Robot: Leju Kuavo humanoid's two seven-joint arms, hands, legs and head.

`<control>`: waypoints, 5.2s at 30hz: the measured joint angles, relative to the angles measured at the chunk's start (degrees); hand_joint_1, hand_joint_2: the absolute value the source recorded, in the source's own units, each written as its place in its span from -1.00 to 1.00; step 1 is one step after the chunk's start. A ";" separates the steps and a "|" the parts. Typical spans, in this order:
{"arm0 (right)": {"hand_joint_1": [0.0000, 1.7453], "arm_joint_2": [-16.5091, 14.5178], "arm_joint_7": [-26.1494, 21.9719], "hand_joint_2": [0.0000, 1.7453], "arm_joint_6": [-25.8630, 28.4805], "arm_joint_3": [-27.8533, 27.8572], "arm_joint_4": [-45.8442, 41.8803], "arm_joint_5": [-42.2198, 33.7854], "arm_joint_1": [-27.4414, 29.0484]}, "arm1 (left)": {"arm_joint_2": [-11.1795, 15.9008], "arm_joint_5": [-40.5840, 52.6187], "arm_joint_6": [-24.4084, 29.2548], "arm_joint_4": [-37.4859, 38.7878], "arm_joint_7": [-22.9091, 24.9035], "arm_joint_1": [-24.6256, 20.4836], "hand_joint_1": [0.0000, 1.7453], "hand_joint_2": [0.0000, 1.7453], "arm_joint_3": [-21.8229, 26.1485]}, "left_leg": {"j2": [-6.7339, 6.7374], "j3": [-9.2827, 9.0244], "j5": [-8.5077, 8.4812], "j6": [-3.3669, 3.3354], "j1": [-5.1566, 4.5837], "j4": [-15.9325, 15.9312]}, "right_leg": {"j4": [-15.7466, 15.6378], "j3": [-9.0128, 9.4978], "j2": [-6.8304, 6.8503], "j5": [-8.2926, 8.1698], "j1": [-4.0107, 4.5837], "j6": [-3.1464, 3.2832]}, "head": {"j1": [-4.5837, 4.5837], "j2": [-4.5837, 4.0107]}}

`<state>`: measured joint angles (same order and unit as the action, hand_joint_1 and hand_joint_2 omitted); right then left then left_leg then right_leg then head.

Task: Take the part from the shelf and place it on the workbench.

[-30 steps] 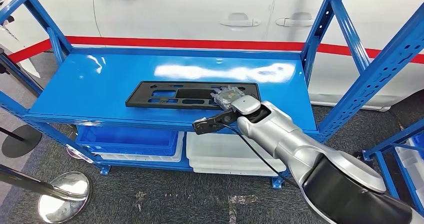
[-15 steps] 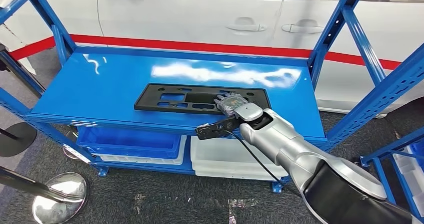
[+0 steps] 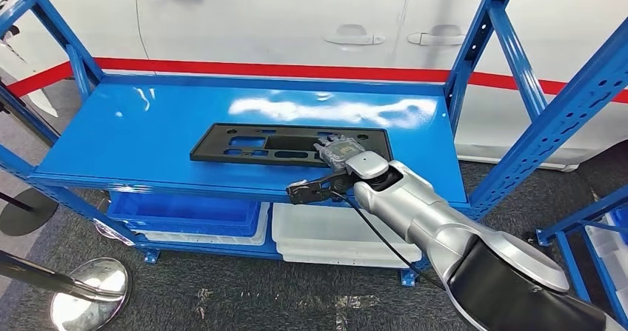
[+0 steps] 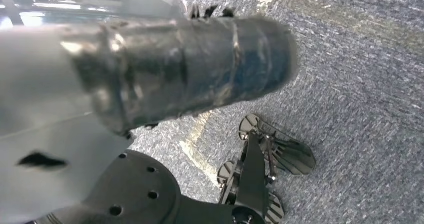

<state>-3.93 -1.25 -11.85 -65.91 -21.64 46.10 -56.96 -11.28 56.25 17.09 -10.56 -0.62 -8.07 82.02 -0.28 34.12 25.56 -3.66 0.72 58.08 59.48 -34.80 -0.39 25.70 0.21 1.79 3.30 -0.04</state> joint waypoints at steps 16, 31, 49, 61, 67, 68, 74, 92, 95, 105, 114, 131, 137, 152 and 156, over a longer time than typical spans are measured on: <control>1.00 0.00 1.05 1.00 0.69 0.02 -0.02 0.03 -0.81 | 0.02 0.26 -0.38 0.00 0.10 0.02 -1.00 -1.00 0.01 | 0.00 -0.60 -0.07 4.43 0.34 -0.76 | -0.16 0.35 0.16 0.17 0.06 0.21 | -0.09 0.00; 1.00 0.09 -2.01 1.00 6.45 0.02 -0.44 1.97 -1.28 | 0.13 0.74 -1.96 0.00 -0.96 0.03 -1.00 0.50 -0.01 | 0.00 -0.57 -0.06 4.41 0.24 -0.73 | -0.37 0.41 0.15 0.08 -0.08 0.08 | -0.08 0.00; 1.00 2.68 -3.05 1.00 5.57 0.96 -32.67 8.62 -16.10 | 0.57 2.40 -5.09 0.00 -4.54 0.18 -1.00 1.00 -0.13 | 0.00 -0.32 -0.07 4.43 0.25 -0.76 | -0.37 0.10 0.13 0.10 -0.05 0.07 | -0.09 0.00; 1.00 6.46 -2.08 1.00 0.66 1.71 -48.67 5.17 -20.25 | 0.83 2.35 -6.19 0.00 -4.04 0.34 -1.00 1.00 -0.14 | 0.02 -0.32 -0.06 4.44 0.24 -0.73 | -0.40 0.12 0.13 0.08 -0.08 0.05 | -0.08 0.00; 1.00 7.59 -1.29 1.00 -0.34 2.18 -51.42 0.82 -20.43 | 0.85 2.33 -6.92 0.00 -4.08 0.34 -1.00 1.00 -0.14 | 0.02 -0.33 -0.06 4.44 0.24 -0.73 | -0.40 0.11 0.13 0.08 -0.07 0.05 | -0.08 0.00; 1.00 7.73 -1.22 1.00 -0.50 2.34 -51.58 0.00 -20.43 | 0.85 2.33 -7.06 0.00 -4.11 0.34 -1.00 1.00 -0.14 | 0.02 -0.33 -0.05 4.44 0.24 -0.73 | -0.40 0.11 0.13 0.08 -0.07 0.05 | -0.08 0.00; 1.00 8.77 -0.63 1.00 -0.66 3.52 -52.35 -4.17 -20.41 | 0.87 3.02 -8.40 0.00 -4.01 0.35 -1.00 1.00 -0.15 | 0.02 -0.32 -0.06 4.44 0.24 -0.73 | -0.40 0.12 0.13 0.09 -0.06 0.06 | -0.08 0.00; 1.00 13.34 0.21 1.00 -0.25 6.05 -55.12 -10.14 -19.05 | 0.90 2.97 -7.04 0.00 -5.24 0.36 -1.00 1.00 -0.16 | 0.02 -0.33 -0.05 4.43 0.25 -0.73 | -0.40 0.11 0.12 0.09 -0.06 0.06 | -0.08 0.00; 1.00 13.60 0.22 1.00 -0.17 6.05 -55.19 -10.08 -18.88 | 0.90 3.04 -7.01 0.00 -5.26 0.36 -1.00 1.00 -0.19 | 0.02 -0.33 -0.05 4.43 0.25 -0.74 | -0.40 0.11 0.12 0.09 -0.06 0.06 | -0.08 0.00; 1.00 14.22 0.22 1.00 0.51 6.05 -55.21 -9.78 -18.05 | 0.92 3.19 -6.49 0.00 -5.37 0.36 -1.00 1.00 -0.23 | 0.02 -0.30 0.00 4.34 0.21 -0.66 | -0.44 0.12 0.13 0.07 -0.13 0.02 | -0.07 0.00; 1.00 14.36 0.22 1.00 0.73 6.05 -55.19 -9.17 -17.69 | 1.17 3.42 -5.84 0.00 -5.37 0.36 -1.00 1.00 -0.23 | 0.01 0.02 0.42 3.58 -0.02 -0.04 | -0.56 0.14 0.12 0.05 -0.39 -0.57 | -0.06 0.00; 1.00 14.75 0.17 1.00 0.80 6.14 -55.21 -9.10 -17.34 | 1.09 3.50 -5.45 0.00 -5.21 0.29 -1.00 1.00 -0.23 | 0.56 -1.15 -1.30 2.66 0.91 -2.54 | 14.54 -6.37 0.13 7.46 -1.33 -2.84 | -0.40 0.00; 1.00 14.90 0.14 1.00 0.81 6.14 -55.21 -9.11 -17.12 | 1.12 3.59 -5.00 0.02 -5.05 0.20 -1.00 1.00 -0.38 | 0.33 -0.44 -0.67 3.83 1.78 -1.06 | 7.20 -2.92 0.09 2.30 -2.34 -4.10 | -0.62 0.01; 1.00 14.76 -0.62 1.00 1.13 6.15 -54.08 -9.19 -17.65 | 0.94 3.95 -4.70 0.23 -5.21 -0.07 -1.00 1.00 -1.13 | 1.05 -3.25 0.85 1.38 -1.18 -2.27 | 2.70 -5.52 -0.16 -2.00 0.38 -1.14 | -0.63 0.01; 1.00 14.79 -0.66 1.00 1.19 6.14 -53.88 -9.19 -17.71 | 0.96 4.00 -4.70 0.24 -5.15 -0.09 -1.00 1.00 -1.32 | 1.16 -0.67 -1.70 1.44 -0.71 -2.58 | 13.86 -7.64 -0.17 6.29 -0.43 -2.39 | -1.14 0.00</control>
<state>10.85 -1.90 -10.67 -59.77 -75.52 36.91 -74.68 -10.32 60.25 12.39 -10.32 -5.78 -8.16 80.70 0.88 33.46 23.87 -2.21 0.01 55.50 73.34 -42.44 -0.56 31.99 -0.22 -0.60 2.16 -0.04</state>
